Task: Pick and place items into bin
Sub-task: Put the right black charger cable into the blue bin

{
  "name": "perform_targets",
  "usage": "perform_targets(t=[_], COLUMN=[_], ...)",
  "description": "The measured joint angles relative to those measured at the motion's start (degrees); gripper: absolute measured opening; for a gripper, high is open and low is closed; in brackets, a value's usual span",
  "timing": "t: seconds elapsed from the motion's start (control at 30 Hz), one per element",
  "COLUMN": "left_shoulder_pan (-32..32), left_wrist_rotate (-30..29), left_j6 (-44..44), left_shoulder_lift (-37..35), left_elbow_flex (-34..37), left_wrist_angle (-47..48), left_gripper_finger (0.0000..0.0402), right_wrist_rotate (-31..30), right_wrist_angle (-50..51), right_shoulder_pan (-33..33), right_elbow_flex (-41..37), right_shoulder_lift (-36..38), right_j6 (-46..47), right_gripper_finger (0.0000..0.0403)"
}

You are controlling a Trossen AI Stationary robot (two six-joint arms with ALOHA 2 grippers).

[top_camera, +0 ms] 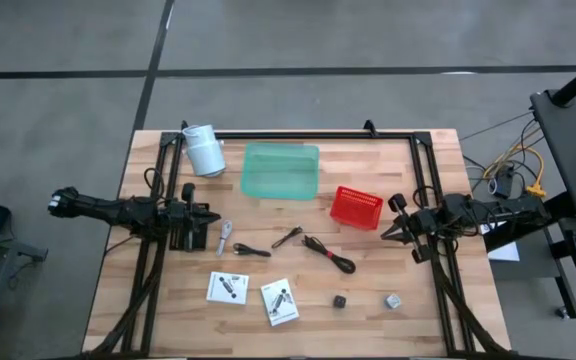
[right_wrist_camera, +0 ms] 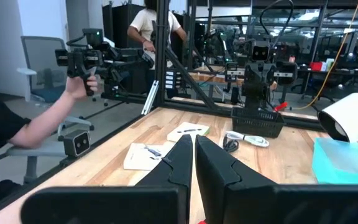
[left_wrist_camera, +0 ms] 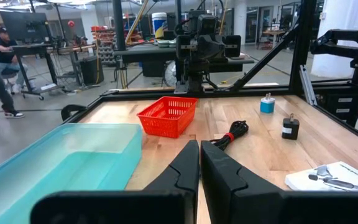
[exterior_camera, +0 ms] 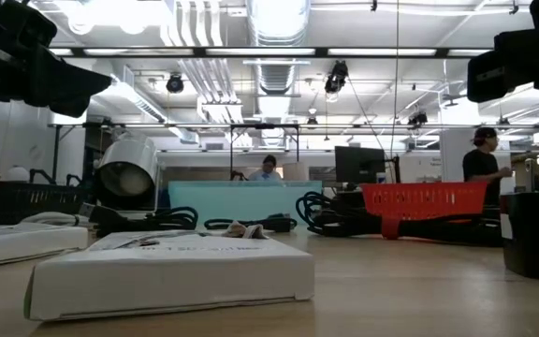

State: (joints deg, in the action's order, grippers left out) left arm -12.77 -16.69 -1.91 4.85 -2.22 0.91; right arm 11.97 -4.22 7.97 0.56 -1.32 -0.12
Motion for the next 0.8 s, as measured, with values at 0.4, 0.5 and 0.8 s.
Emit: perform_targets(t=[0.4,0.5,0.8], left_shoulder_pan=[0.0,0.0,0.0], left_wrist_rotate=[0.0,0.0,-0.8], left_j6=[0.0,-0.3,-1.4], left_shoulder_lift=[0.0,0.0,0.0], left_elbow_flex=[0.0,0.0,0.0], left_wrist_angle=[-2.0,-3.9,-6.6], left_gripper_finger=[0.0000,0.0000,0.0006], right_wrist_rotate=[0.0,-0.1,-22.8], right_wrist_angle=[-1.3,-1.5,-4.9], right_shoulder_pan=[0.0,0.0,0.0], right_elbow_flex=[0.0,0.0,0.0], right_shoulder_lift=[0.0,0.0,-0.3], right_j6=[-6.3,-6.7,-8.7], right_gripper_finger=[0.0009,0.0009,0.0018])
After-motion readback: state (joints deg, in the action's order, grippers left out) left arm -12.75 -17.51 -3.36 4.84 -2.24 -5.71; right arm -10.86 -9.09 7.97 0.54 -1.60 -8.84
